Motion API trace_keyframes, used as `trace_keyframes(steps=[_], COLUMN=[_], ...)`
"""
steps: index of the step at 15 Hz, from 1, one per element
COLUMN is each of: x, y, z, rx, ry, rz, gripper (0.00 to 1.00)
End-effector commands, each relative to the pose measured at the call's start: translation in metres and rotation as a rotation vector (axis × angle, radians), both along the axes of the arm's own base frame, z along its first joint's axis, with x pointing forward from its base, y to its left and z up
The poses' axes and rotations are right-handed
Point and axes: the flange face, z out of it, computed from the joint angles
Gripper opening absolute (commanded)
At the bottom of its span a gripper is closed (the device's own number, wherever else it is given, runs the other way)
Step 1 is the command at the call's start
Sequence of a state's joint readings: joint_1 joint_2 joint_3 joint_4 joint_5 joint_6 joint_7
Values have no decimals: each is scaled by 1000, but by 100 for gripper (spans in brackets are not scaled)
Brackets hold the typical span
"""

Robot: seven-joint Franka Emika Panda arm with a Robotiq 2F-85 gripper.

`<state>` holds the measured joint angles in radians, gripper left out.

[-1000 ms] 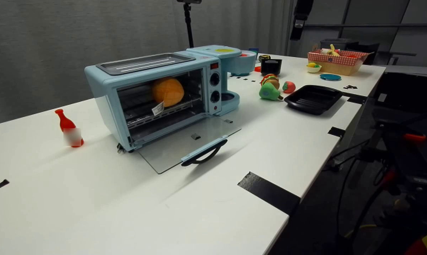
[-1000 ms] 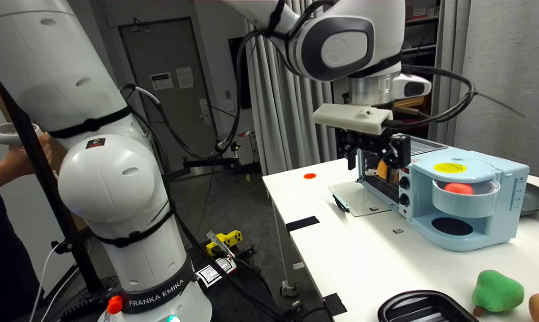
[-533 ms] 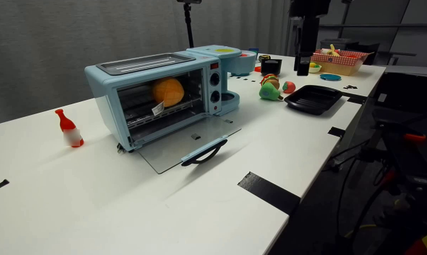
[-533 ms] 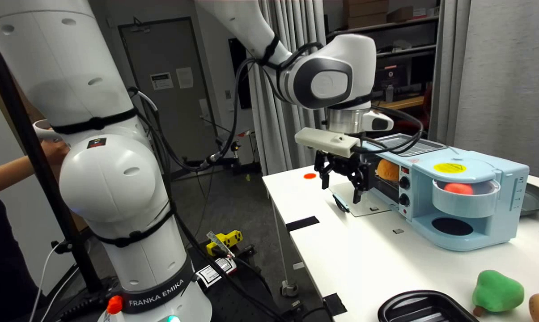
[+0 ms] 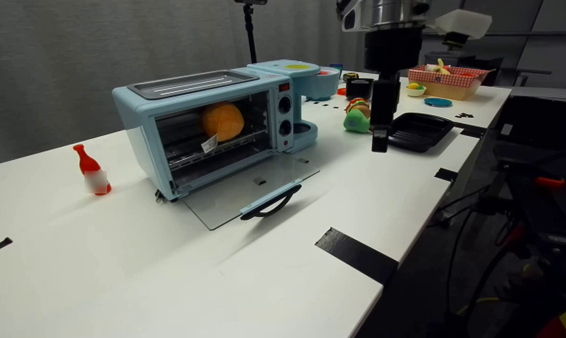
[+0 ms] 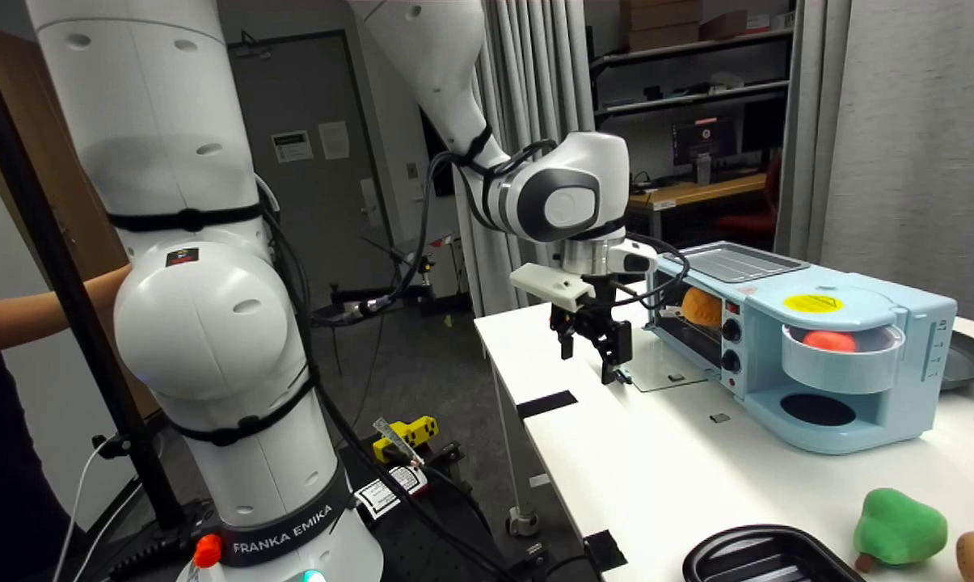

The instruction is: Close the toaster oven door

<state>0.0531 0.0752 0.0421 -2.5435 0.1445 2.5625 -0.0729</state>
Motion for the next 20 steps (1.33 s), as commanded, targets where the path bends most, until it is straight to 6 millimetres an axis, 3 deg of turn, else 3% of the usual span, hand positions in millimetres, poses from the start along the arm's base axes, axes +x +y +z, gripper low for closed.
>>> trace_keyframes(steps=[1, 3, 4, 14, 20], x=[20, 28, 15, 26, 31], y=[17, 25, 17, 22, 46], z=[-22, -25, -21, -27, -47], rx=[-12, -8, -6, 0, 5], ry=[-14, -9, 2, 3, 21], rz=[-98, -117, -92, -104, -78], gripper=[100, 100, 100, 100, 100])
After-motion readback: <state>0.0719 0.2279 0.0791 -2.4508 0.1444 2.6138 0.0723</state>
